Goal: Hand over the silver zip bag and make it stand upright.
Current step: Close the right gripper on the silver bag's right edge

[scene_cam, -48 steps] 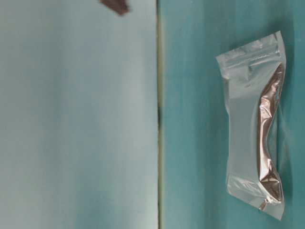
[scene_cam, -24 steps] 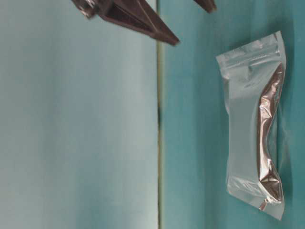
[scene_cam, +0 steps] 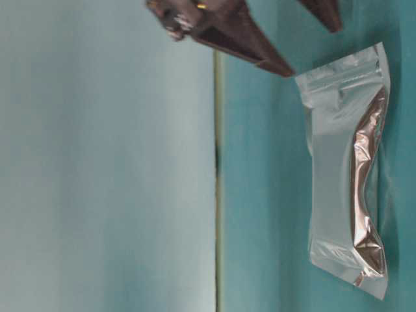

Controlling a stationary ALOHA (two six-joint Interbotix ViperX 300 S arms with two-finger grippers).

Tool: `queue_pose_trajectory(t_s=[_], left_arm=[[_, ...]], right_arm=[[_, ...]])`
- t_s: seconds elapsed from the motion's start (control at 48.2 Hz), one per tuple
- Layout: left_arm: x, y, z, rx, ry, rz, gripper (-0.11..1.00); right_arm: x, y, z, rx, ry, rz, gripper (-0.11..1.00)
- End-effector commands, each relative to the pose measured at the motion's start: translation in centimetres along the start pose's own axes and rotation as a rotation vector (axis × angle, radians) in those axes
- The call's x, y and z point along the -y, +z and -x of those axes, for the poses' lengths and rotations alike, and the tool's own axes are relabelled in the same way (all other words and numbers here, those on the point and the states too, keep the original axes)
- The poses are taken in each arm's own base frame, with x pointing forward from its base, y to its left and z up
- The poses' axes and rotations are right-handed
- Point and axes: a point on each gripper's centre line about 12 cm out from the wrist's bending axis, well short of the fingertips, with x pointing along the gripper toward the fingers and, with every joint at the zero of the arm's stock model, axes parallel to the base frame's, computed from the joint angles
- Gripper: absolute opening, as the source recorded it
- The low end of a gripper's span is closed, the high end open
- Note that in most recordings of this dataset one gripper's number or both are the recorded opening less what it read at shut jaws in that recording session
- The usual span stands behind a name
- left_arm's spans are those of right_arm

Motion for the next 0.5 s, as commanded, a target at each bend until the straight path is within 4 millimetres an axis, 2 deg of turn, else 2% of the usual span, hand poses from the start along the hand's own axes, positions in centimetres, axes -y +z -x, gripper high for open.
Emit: queue_pose_trajectory(t_s=[0.0,0.477], left_arm=[[-0.1,1.0,0.0,0.025,0.003,0.002,-0.01],[-0.2,0.8,0.0,0.015,0.007,0.026,-0.01]], right_arm=[[-0.4,-0.1,-0.3,0.005,0.018,-0.007,0.92],[-0.2,-0.4,-2.1,0.031,0.035,-0.032,0.92]])
